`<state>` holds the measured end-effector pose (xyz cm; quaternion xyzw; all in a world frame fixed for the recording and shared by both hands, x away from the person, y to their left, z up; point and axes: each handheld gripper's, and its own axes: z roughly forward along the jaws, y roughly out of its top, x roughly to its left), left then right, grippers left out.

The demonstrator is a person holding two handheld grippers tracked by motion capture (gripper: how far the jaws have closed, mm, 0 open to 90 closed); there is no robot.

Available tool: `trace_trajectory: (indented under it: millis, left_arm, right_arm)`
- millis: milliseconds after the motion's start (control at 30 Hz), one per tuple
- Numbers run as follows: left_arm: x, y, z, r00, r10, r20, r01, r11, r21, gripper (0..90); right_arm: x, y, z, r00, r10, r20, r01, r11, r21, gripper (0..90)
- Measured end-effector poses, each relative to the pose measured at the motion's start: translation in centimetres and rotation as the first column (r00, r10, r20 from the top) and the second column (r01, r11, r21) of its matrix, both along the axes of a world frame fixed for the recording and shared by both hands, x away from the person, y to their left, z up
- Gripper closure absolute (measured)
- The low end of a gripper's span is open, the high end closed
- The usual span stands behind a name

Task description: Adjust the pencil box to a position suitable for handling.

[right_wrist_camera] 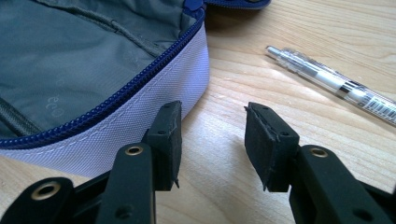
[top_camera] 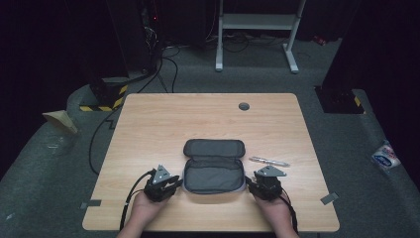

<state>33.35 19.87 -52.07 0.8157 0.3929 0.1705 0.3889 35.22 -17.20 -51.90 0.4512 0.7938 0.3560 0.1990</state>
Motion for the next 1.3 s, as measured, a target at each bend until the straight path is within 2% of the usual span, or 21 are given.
trace_trajectory:
  millis: [567,1300]
  left_arm:
    - [-0.14,-0.14,0.03,1.0,-0.007,0.005,0.007,1.0,0.003,74.8]
    - [0.07,0.44,0.14,0.9992,0.029,0.028,-0.03,0.9991,0.028,71.2]
  right_arm:
    - [0.0,-0.01,-0.02,0.9999,-0.01,0.003,0.01,0.9999,-0.008,53.6]
    - [-0.03,-0.21,-0.02,0.9998,-0.016,0.009,0.016,0.9998,-0.011,51.1]
